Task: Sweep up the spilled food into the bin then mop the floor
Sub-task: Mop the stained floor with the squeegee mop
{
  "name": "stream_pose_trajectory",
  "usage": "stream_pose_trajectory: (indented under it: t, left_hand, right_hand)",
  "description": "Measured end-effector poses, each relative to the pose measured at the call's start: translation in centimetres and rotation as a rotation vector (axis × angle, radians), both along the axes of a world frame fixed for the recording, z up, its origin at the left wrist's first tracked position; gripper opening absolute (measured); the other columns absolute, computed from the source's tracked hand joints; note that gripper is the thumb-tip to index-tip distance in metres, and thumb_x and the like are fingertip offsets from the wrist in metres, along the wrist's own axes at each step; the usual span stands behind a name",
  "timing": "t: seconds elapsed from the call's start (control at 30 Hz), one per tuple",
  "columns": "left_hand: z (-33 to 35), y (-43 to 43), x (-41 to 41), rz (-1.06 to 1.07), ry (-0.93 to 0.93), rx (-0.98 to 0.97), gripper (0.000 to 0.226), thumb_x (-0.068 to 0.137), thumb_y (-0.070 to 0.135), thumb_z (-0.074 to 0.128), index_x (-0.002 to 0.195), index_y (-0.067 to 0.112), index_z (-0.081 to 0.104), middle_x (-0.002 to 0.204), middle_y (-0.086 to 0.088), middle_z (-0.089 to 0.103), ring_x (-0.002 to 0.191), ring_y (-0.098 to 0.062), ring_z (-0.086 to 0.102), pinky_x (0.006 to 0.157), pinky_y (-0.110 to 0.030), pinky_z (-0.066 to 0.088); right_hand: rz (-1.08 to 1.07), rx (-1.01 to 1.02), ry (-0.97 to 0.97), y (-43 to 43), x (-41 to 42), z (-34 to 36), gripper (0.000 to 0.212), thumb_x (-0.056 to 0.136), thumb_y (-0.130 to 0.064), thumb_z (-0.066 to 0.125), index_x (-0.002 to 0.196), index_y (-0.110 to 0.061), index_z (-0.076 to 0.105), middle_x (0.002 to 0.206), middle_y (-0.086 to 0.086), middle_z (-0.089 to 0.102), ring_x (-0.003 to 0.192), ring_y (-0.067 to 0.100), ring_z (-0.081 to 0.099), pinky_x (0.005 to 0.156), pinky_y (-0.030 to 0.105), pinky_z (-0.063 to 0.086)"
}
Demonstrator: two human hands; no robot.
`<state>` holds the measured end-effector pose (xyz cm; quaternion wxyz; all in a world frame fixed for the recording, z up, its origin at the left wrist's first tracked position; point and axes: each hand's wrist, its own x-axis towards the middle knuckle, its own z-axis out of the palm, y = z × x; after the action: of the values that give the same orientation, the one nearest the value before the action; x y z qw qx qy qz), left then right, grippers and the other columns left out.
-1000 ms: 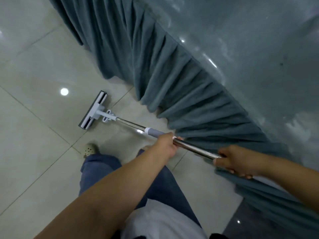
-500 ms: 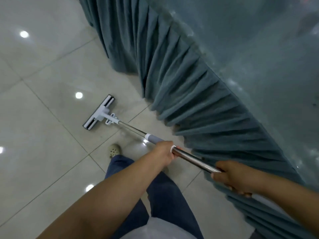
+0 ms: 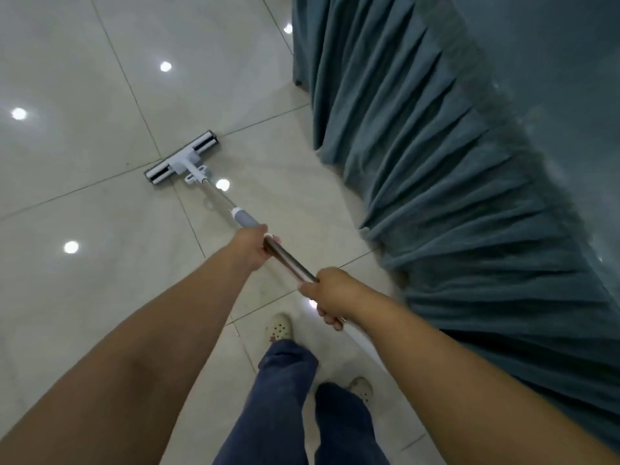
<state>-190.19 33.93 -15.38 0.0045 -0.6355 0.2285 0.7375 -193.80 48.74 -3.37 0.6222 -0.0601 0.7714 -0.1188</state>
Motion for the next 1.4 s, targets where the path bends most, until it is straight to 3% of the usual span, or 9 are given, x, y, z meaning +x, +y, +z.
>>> stream_pose_trajectory:
  t: [0.17,0.27,0.33,0.6,0.77,0.9,1.1,1.23,1.4]
  left_hand:
    - [-1.6,-7.5,0.1,0.054,-0.023,-0.101,0.02,0.097,0.006,0.045,0.078,0.004,0.04,0.075,-0.008,0.042,0.059,-0.016,0.046,0.049,-0.023,0.05]
    - [-1.8,-7.1,-0.6,0.007,-0.002,-0.092,0.007,0.098,0.007,0.043,0.101,0.001,0.044,0.076,-0.008,0.041,0.06,-0.016,0.045,0.053,-0.024,0.05]
    - [-1.8,-5.3,-1.2,-0.035,0.001,-0.088,0.028,0.099,0.008,0.042,0.126,0.001,0.039,0.077,-0.008,0.04,0.06,-0.015,0.045,0.057,-0.024,0.047]
    - [-1.2,7.6,-3.6,-0.101,0.031,0.098,0.038,0.097,0.005,0.043,0.134,-0.001,0.032,0.083,-0.01,0.039,0.059,-0.017,0.045,0.053,-0.028,0.051]
    - [0.0,19.0,-3.8,-0.112,0.103,0.275,0.019,0.093,-0.002,0.048,0.11,0.001,0.038,0.085,-0.016,0.044,0.063,-0.023,0.052,0.07,-0.039,0.055]
    - [2.3,29.5,-4.5,-0.087,0.106,0.398,0.012,0.09,-0.004,0.051,0.097,0.001,0.043,0.076,-0.016,0.051,0.061,-0.024,0.057,0.063,-0.039,0.057]
    - [7.0,44.0,-5.9,-0.071,0.178,0.547,0.014,0.092,-0.003,0.049,0.107,-0.002,0.049,0.074,-0.015,0.055,0.058,-0.021,0.058,0.042,-0.028,0.055]
    - [10.2,48.7,-5.8,-0.011,0.168,0.545,0.007,0.093,0.001,0.05,0.087,0.0,0.048,0.072,-0.014,0.052,0.06,-0.02,0.052,0.042,-0.029,0.055]
    - [9.3,48.2,-5.1,0.092,0.169,0.432,0.011,0.092,0.006,0.056,0.083,0.004,0.051,0.07,-0.011,0.051,0.05,-0.017,0.056,0.04,-0.023,0.053]
  right_hand:
    - [-0.061,-0.029,-0.059,-8.1,0.0,-1.5,0.032,0.098,-0.034,0.047,0.088,-0.003,0.044,0.063,0.009,0.044,0.045,0.017,0.038,0.037,0.023,0.036]
    - [-0.069,-0.04,-0.051,-7.4,-0.5,-1.8,0.032,0.098,-0.034,0.046,0.096,-0.002,0.046,0.063,0.009,0.045,0.045,0.017,0.039,0.039,0.024,0.037]
    - [-0.084,-0.052,-0.014,-5.3,-1.1,-1.8,0.033,0.098,-0.034,0.046,0.103,-0.001,0.049,0.064,0.01,0.047,0.044,0.017,0.04,0.041,0.024,0.038]
    - [-0.02,0.008,0.043,8.8,-3.4,-0.1,0.027,0.098,-0.034,0.044,0.099,-0.008,0.053,0.067,0.006,0.048,0.045,0.013,0.041,0.039,0.023,0.037]
    - [-0.008,0.068,0.043,20.9,-4.7,2.9,0.025,0.1,-0.031,0.044,0.083,-0.012,0.046,0.064,0.006,0.045,0.041,0.011,0.041,0.034,0.02,0.033]
    - [0.189,0.095,0.123,31.2,-6.4,6.2,0.026,0.1,-0.029,0.045,0.078,-0.016,0.045,0.063,-0.001,0.044,0.027,0.0,0.041,0.031,0.012,0.03]
    - [0.488,0.175,0.189,43.6,-9.2,12.7,0.023,0.1,-0.034,0.044,0.079,-0.023,0.043,0.064,-0.009,0.043,0.043,-0.013,0.052,0.044,0.011,0.041]
    - [0.73,0.215,0.227,47.7,-9.6,14.7,0.032,0.098,-0.045,0.039,0.072,-0.029,0.033,0.067,-0.012,0.041,0.056,-0.001,0.044,0.063,0.016,0.033]
    - [0.791,0.177,0.214,45.6,-10.5,14.7,0.024,0.097,-0.046,0.041,0.089,-0.023,0.041,0.093,0.002,0.054,0.079,0.012,0.048,0.069,0.02,0.033]
